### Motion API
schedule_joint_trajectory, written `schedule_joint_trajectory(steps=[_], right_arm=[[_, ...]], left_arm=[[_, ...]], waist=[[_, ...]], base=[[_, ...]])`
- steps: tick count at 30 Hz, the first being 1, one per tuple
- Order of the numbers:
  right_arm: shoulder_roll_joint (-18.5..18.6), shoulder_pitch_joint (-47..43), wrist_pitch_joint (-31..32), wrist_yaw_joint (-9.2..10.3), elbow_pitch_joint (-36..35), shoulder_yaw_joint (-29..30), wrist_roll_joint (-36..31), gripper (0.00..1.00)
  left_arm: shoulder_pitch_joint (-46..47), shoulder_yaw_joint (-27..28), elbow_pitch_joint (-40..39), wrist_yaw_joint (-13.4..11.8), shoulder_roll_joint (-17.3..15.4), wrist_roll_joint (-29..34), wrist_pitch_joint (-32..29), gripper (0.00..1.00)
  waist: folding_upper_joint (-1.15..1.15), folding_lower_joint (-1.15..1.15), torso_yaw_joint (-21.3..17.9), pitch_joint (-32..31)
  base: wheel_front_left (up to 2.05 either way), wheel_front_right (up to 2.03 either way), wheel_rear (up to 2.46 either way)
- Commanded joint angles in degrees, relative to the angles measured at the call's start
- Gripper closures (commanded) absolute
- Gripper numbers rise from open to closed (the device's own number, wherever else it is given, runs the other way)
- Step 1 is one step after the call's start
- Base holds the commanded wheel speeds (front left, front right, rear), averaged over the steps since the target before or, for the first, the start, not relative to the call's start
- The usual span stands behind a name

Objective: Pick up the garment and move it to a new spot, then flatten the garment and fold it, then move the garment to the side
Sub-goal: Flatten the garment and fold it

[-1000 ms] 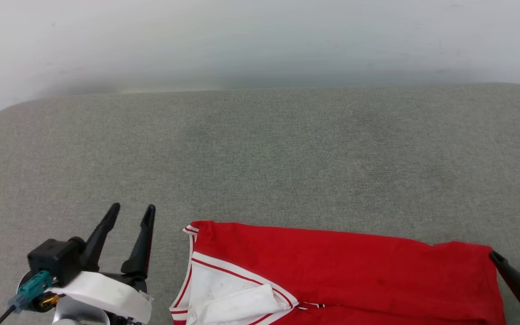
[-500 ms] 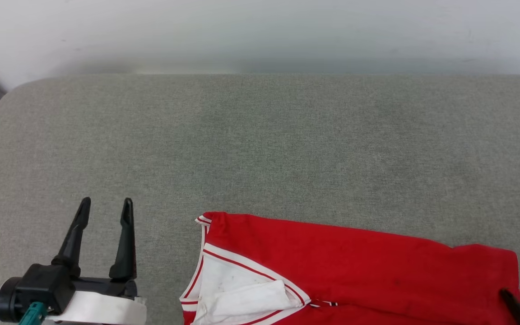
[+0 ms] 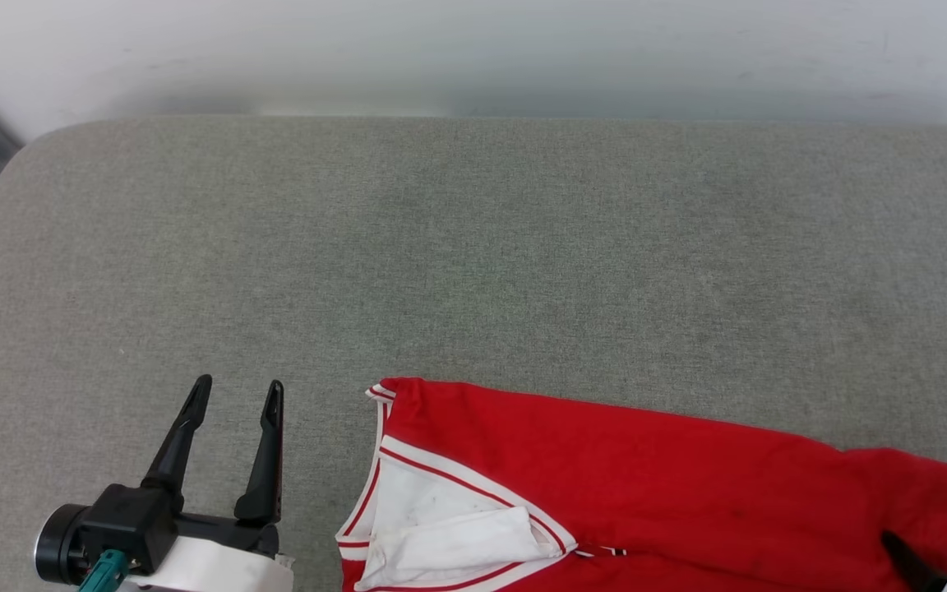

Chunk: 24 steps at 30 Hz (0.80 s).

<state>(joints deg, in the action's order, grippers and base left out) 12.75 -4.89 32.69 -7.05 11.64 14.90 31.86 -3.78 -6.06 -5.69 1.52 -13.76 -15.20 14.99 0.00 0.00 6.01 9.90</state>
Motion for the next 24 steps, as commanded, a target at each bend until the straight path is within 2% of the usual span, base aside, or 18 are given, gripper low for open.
schedule_joint_trajectory(steps=[1,5,6,7,8,16,24], right_arm=[[-3.46,-0.77,1.35,-0.79,2.78,-4.72,1.26,0.0],[-4.08,-0.91,0.7,-0.87,2.69,-8.81,3.74,0.0],[-4.03,-0.96,0.43,-0.87,2.83,-9.11,3.87,0.13],[-3.77,-0.95,-0.09,-0.87,2.93,-9.22,3.85,0.5],[-3.45,-0.95,-0.58,-0.86,3.04,-9.24,3.68,1.0],[0.55,-0.16,-5.44,-0.38,3.46,-6.42,1.71,1.0],[4.19,2.07,-8.68,-0.38,6.05,3.8,-3.96,1.0]], left_arm=[[0.88,0.47,0.29,0.55,0.46,0.6,0.26,0.0],[1.51,1.44,1.23,1.98,1.83,1.59,0.26,0.0],[1.45,1.75,1.44,2.27,2.17,1.78,0.26,0.0],[1.3,2.05,1.6,2.51,2.54,1.96,0.26,0.0],[1.07,2.26,1.74,2.76,2.79,2.19,0.26,0.0],[0.17,4.1,2.14,4.23,4.23,3.51,0.26,0.0],[-0.09,5.16,2.17,5.06,5.11,4.48,0.26,0.0]], waist=[[0.0,0.0,0.21,0.13],[0.0,0.0,0.4,-0.18],[0.0,0.0,0.34,-0.44],[0.0,0.0,0.25,-0.72],[0.0,0.0,0.17,-1.0],[0.0,0.0,-0.57,-1.96],[0.0,0.0,-1.53,-2.22]], base=[[0.0,0.0,0.0],[0.0,0.0,0.0],[0.0,0.0,0.0],[0.0,0.0,0.0],[0.0,0.0,0.0],[0.0,0.0,0.0],[0.0,0.0,0.0]])
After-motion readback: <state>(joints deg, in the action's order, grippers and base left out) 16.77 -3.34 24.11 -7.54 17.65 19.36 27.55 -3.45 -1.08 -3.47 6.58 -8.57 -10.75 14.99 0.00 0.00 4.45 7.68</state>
